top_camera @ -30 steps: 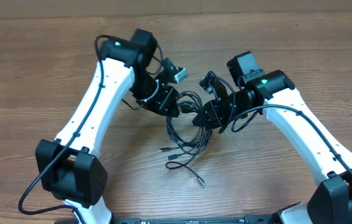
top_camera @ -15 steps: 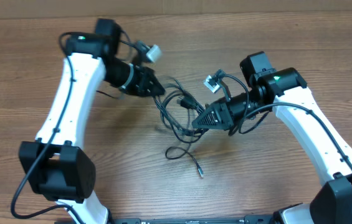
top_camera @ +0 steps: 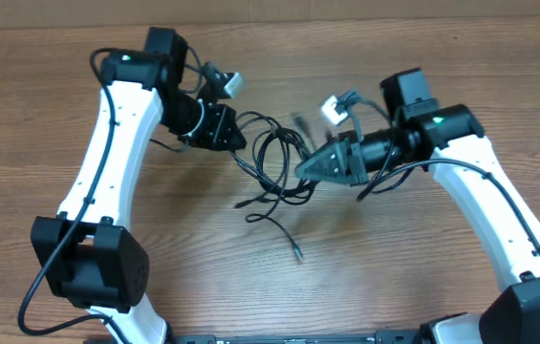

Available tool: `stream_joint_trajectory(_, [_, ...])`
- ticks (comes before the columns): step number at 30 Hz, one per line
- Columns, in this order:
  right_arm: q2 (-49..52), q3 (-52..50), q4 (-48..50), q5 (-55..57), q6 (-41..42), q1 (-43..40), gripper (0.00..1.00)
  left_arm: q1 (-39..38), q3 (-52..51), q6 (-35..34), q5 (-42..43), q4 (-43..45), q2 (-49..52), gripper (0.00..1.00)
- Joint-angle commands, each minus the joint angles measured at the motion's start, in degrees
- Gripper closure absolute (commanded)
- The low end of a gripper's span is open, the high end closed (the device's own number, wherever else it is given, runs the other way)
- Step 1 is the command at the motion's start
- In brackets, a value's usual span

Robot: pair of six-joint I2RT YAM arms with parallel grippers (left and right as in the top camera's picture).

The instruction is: Untangle cables

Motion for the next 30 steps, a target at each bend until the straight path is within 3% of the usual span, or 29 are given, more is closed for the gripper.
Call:
stream_joint_trajectory(1, [-2.3, 0.3, 0.6, 15.7, 19.4, -3.3, 0.91, 0.0, 1.5, 0.3, -2.1, 0.3, 0.1, 0.96])
stream_joint_trajectory(7, [-2.3, 0.3, -3.0, 48.2, 41.8, -5.3, 0.9, 0.7, 1.5, 0.2, -2.1, -0.1, 0.1, 0.96])
stream_joint_trajectory(11, [-2.3, 0.2, -5.4, 59.7, 46.5, -5.0, 0.85, -0.1, 1.5, 0.3, -2.0, -1.2, 0.1, 0.96])
stream_joint_trajectory(12, [-2.3, 0.2, -5.4, 59.7, 46.5, -5.0, 0.84, -0.3, 1.5, 0.3, -2.0, -1.3, 0.1, 0.96])
stream_joint_trajectory(17, [-2.3, 0.2, -4.2, 51.0, 37.0, -5.0, 0.53, -3.1, 1.5, 0.2, -1.7, -0.6, 0.1, 0.96])
stream_joint_trajectory(19, [-2.3, 0.2, -3.7, 45.5, 32.9, -5.0, 0.48, -3.7, 1.6, 0.2, 0.5, 0.5, 0.1, 0.96])
stream_joint_trajectory(25, [-2.3, 0.2, -3.3, 35.4, 28.4, -5.0, 0.46, -3.3, 4.5, -0.4, 12.4, 2.3, 0.0, 0.96])
stream_joint_trajectory(30, [-3.7, 0.2, -0.8, 27.0, 28.7, -5.0, 0.53, -4.0, 8.8, -8.2, 12.8, 1.0, 0.0, 0.96])
